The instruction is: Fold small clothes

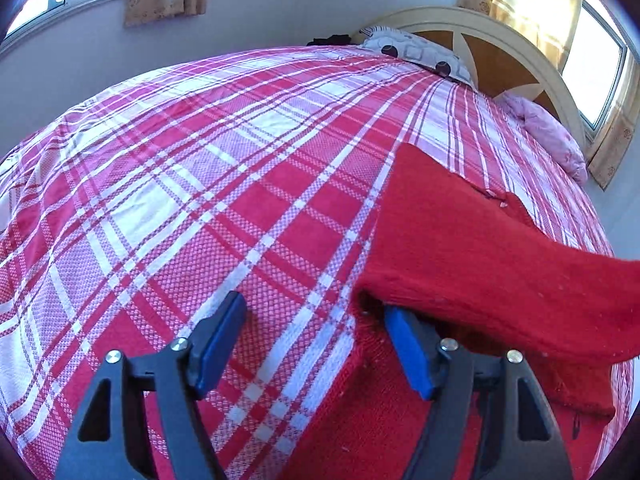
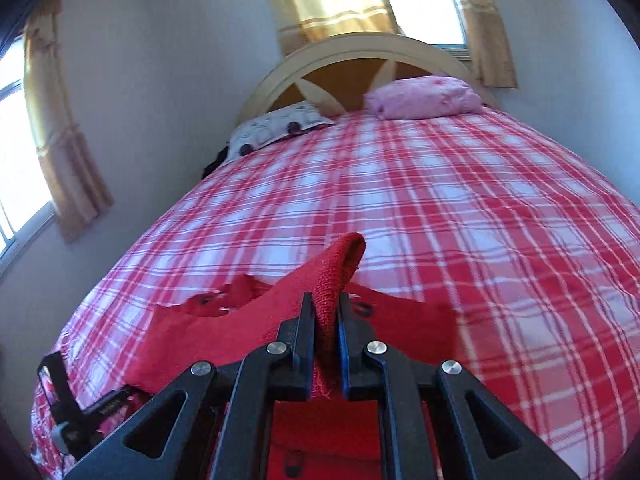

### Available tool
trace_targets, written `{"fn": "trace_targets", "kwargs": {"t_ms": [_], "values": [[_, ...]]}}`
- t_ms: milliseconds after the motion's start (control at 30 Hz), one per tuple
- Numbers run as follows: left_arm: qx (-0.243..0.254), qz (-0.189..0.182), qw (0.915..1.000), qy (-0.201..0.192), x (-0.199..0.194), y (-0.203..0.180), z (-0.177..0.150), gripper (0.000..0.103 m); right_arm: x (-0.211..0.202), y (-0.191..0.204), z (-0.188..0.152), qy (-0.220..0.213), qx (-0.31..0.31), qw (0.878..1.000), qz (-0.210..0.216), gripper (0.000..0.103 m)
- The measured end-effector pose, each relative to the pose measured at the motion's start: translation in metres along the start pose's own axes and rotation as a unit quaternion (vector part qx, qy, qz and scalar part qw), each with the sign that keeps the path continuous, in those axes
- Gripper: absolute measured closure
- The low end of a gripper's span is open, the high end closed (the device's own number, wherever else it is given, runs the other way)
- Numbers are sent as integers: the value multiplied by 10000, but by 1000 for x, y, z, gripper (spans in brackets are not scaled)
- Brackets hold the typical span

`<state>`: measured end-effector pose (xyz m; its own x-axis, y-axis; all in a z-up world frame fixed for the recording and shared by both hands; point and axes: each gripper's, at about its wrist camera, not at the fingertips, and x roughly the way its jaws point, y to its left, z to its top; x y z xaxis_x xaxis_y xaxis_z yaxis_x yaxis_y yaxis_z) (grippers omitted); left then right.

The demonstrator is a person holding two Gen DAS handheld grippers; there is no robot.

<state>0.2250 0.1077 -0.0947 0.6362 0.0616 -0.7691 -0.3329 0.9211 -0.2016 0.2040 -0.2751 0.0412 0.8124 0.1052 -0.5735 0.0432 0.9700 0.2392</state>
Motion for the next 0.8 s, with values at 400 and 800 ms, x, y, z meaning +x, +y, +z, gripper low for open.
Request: {"fn": "trace_targets", "kwargs": {"t_ms": [400, 800], "values": [[116, 168, 9998, 21, 2, -6, 0, 28, 61, -72, -71, 1126, 530, 9913, -437, 94], [402, 343, 9984, -211, -26, 6, -5, 28, 18, -80, -64, 751, 822, 9935, -228, 80]]}}
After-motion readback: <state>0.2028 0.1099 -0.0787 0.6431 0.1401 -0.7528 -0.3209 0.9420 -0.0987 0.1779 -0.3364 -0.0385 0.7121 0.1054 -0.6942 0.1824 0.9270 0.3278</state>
